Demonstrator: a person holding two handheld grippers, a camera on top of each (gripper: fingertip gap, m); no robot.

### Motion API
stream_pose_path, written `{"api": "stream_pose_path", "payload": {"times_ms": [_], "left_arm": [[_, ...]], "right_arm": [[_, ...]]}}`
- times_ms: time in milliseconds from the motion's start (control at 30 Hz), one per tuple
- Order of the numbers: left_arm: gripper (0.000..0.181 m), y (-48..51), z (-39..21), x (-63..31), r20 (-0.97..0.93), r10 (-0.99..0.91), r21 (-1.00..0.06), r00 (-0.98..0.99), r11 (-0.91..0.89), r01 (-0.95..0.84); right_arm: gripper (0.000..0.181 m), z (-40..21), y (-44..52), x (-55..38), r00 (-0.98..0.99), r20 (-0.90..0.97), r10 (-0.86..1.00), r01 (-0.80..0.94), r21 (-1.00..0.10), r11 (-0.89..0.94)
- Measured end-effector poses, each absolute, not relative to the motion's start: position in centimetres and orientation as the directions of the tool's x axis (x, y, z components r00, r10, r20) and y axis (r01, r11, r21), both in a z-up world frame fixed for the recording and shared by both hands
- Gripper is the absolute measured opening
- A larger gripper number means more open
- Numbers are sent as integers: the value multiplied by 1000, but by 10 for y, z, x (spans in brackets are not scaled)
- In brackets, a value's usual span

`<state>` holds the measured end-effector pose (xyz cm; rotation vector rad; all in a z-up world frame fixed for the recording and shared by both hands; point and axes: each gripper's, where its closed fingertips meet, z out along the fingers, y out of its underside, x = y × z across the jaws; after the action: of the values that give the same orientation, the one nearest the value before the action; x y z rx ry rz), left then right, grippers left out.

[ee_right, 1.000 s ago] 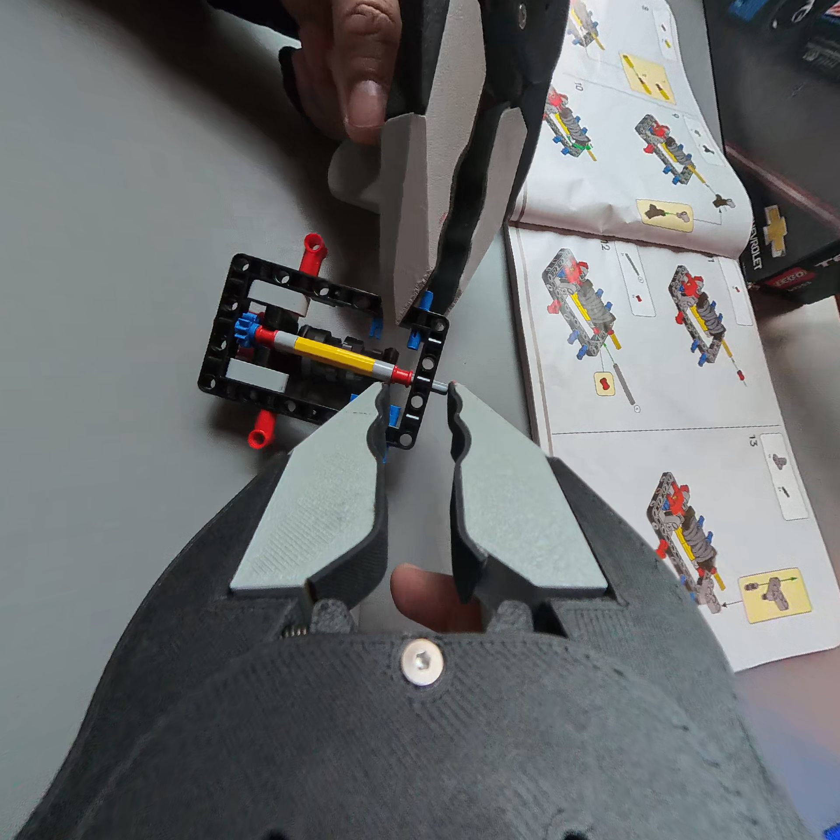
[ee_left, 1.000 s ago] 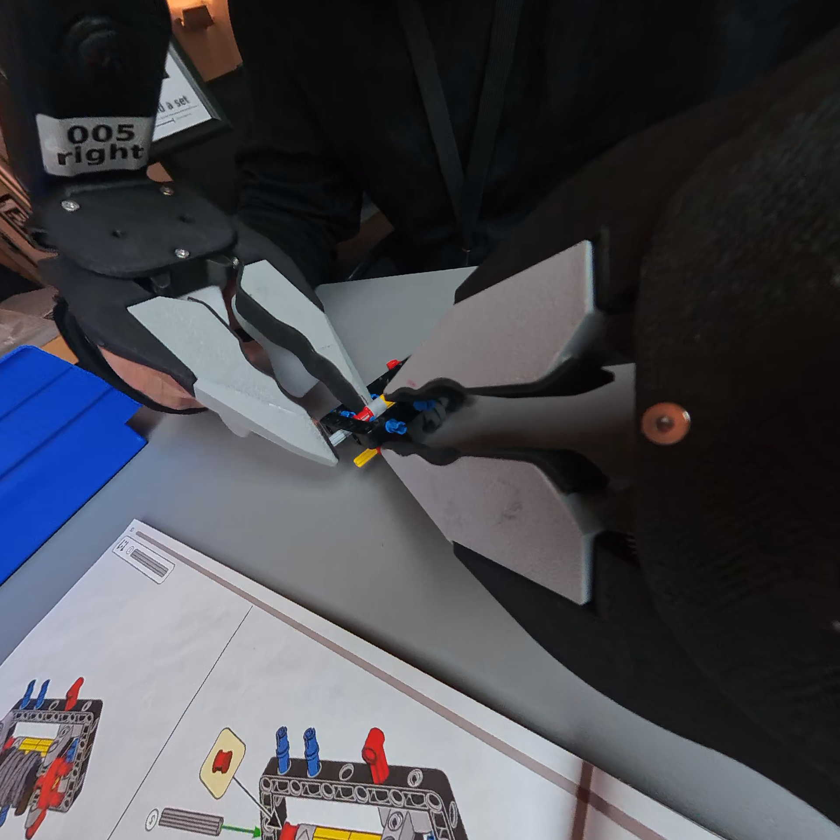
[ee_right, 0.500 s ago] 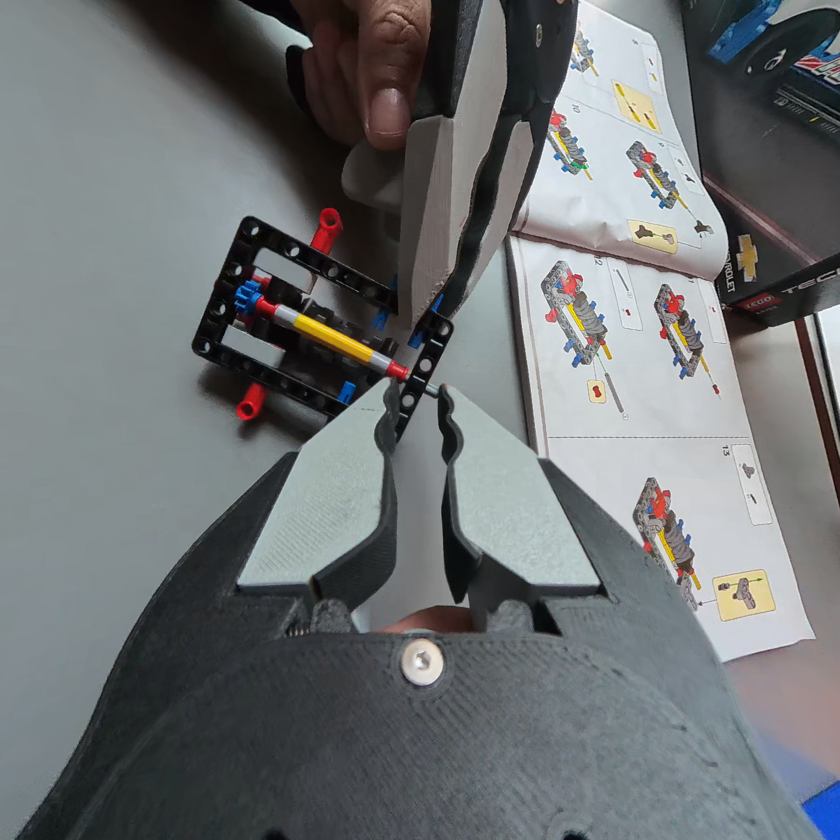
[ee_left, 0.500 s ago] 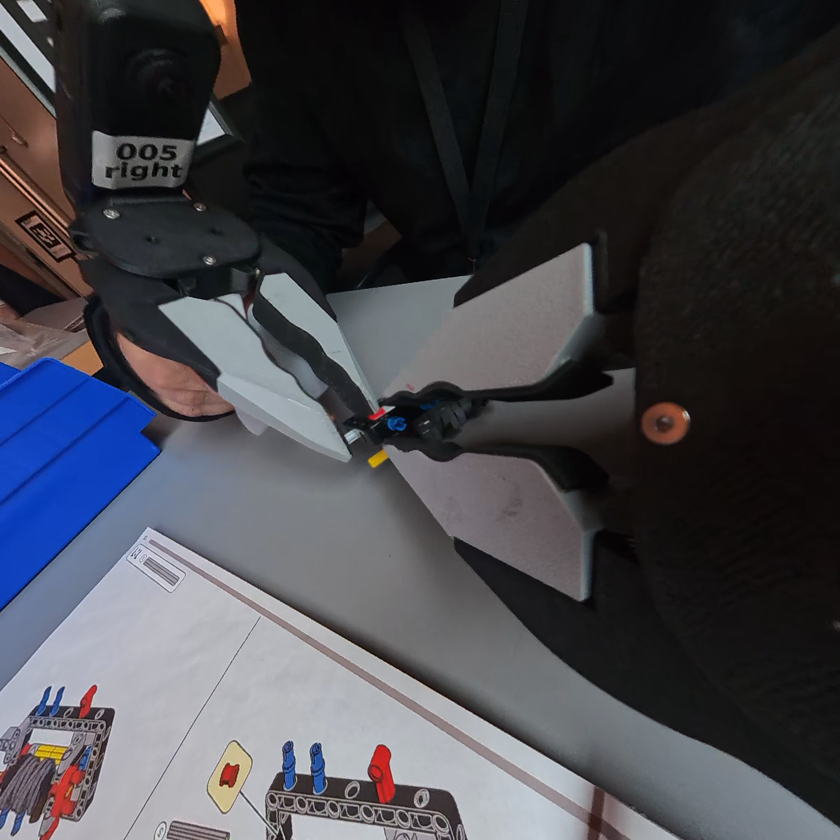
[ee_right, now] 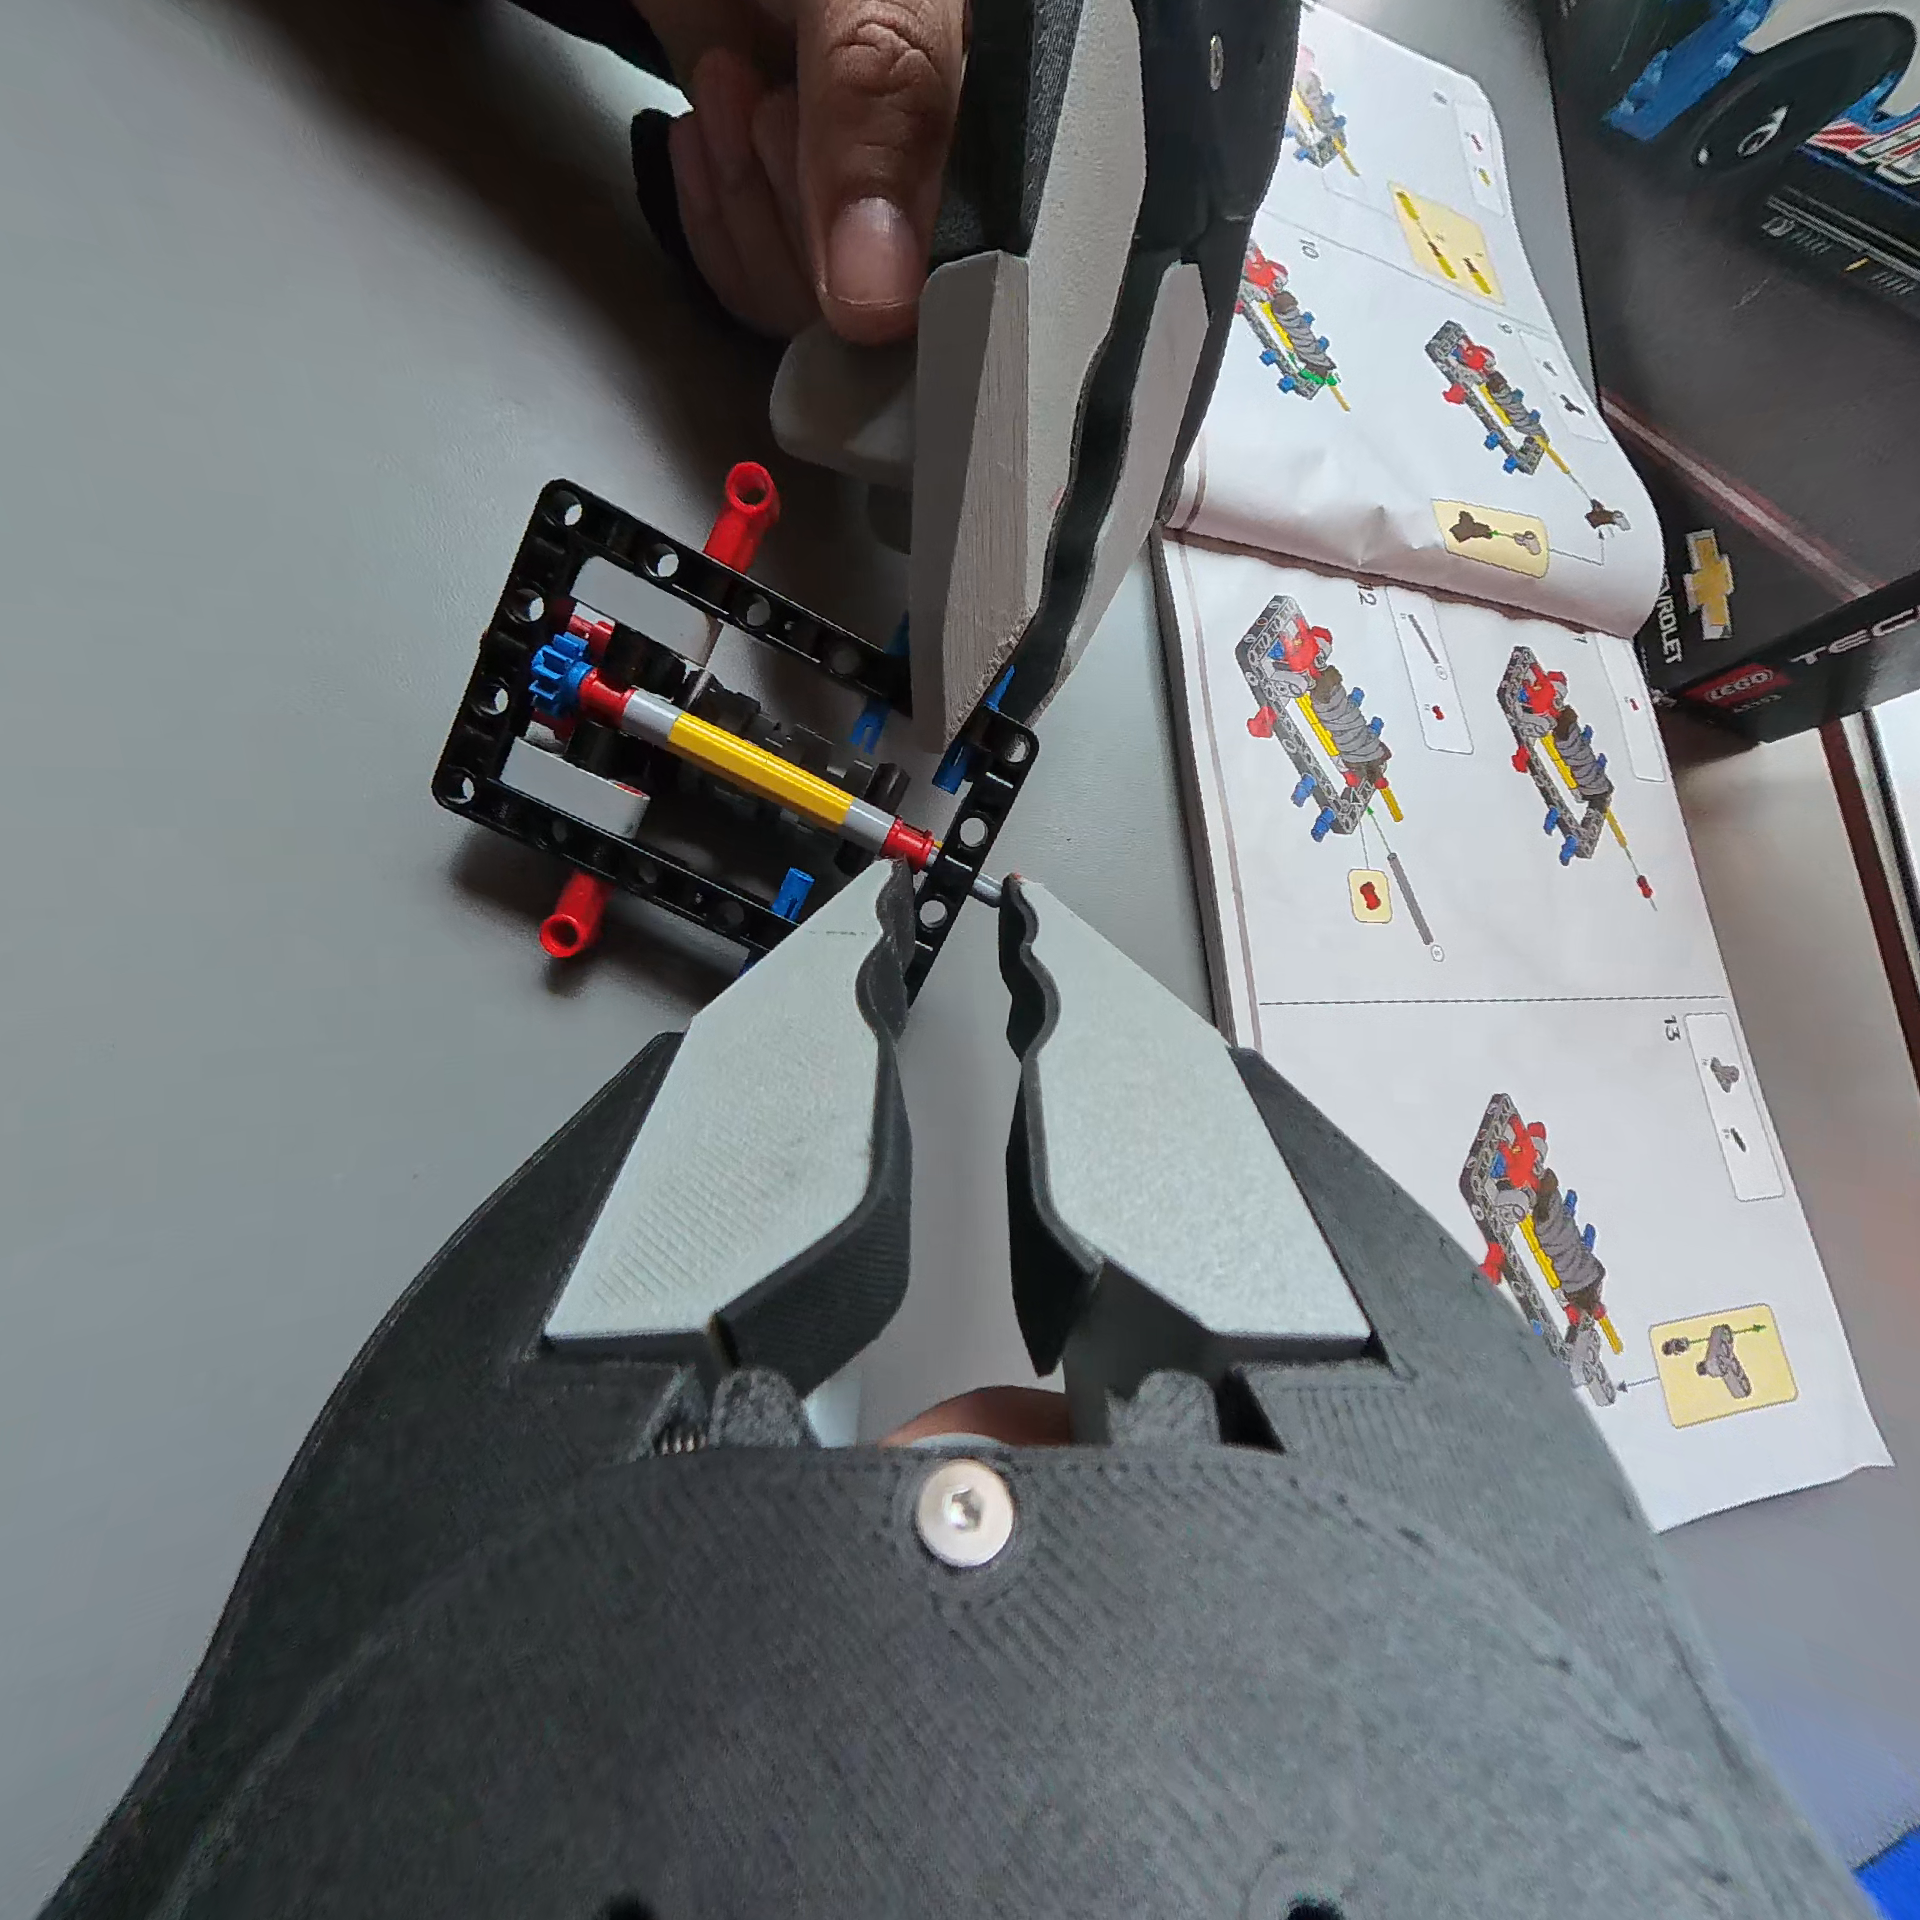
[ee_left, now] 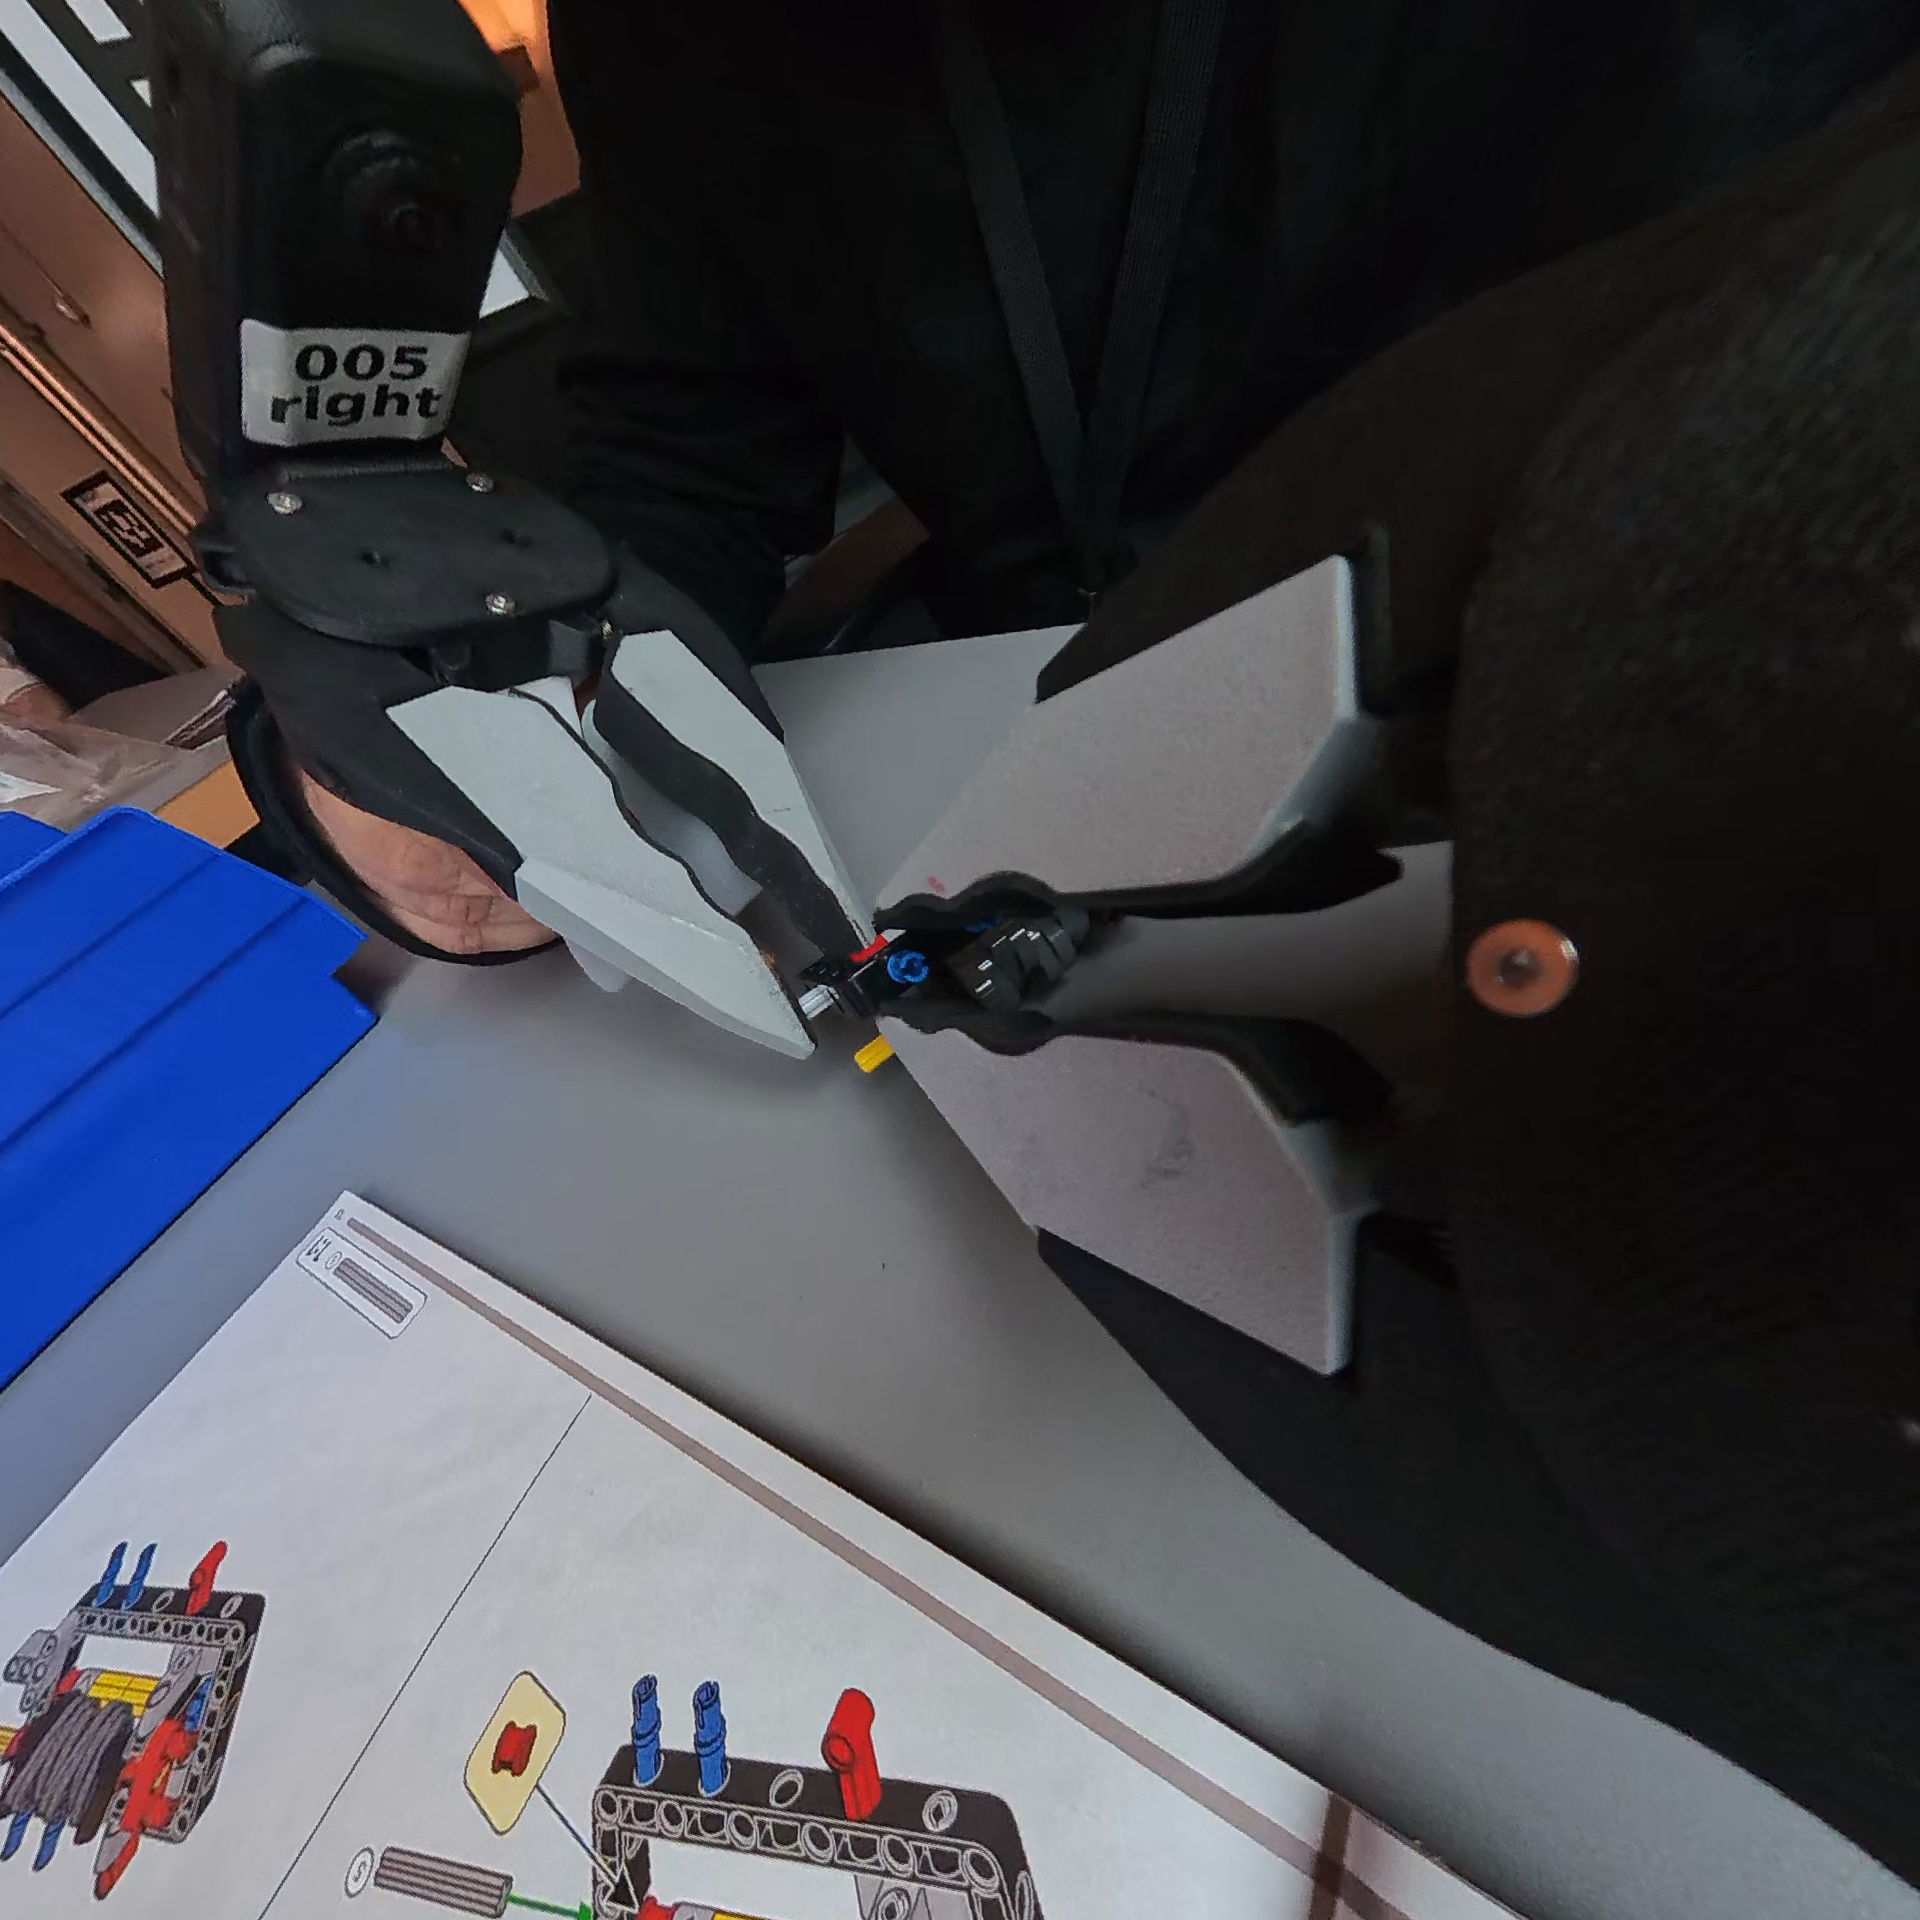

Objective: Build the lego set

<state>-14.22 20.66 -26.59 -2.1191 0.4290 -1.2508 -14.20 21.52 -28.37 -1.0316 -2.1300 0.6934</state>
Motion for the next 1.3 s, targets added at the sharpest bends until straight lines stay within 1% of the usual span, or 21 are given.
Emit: {"api": "stream_pose_path", "payload": {"times_ms": [67,133,233,367,633,700,733,800,933,1067,1300], "left_arm": [[10,206,-266,-142,661,-564,-666,496,-745,40],[10,208,-262,-145,664,-560,-673,496,-737,69],[10,206,-263,-147,680,-549,-660,486,-747,79],[10,207,-264,-146,669,-549,-664,501,-745,70],[11,209,-265,-147,673,-542,-660,503,-747,79],[11,209,-265,-147,672,-541,-660,506,-748,77],[11,209,-265,-147,672,-542,-660,505,-747,76],[11,209,-265,-147,672,-541,-660,505,-747,78],[11,209,-265,-147,672,-541,-660,506,-748,77],[11,209,-266,-147,673,-540,-658,506,-750,76],[10,208,-267,-144,668,-546,-660,506,-749,63]], "right_arm": [[13,-283,215,-142,-467,325,822,464,-701,541],[14,-280,216,-146,-438,320,840,445,-734,512],[15,-278,214,-146,-439,209,874,463,-781,419],[19,-281,213,-145,-448,184,875,471,-783,406],[18,-284,215,-147,-427,198,882,503,-759,414],[18,-285,215,-147,-424,168,890,517,-762,390],[21,-285,216,-147,-417,150,897,525,-766,372],[17,-286,216,-147,-416,129,900,533,-767,356],[15,-287,216,-148,-427,179,887,520,-754,402],[14,-287,215,-147,-428,153,891,520,-764,382],[12,-289,213,-145,-460,225,859,493,-740,458]]}}
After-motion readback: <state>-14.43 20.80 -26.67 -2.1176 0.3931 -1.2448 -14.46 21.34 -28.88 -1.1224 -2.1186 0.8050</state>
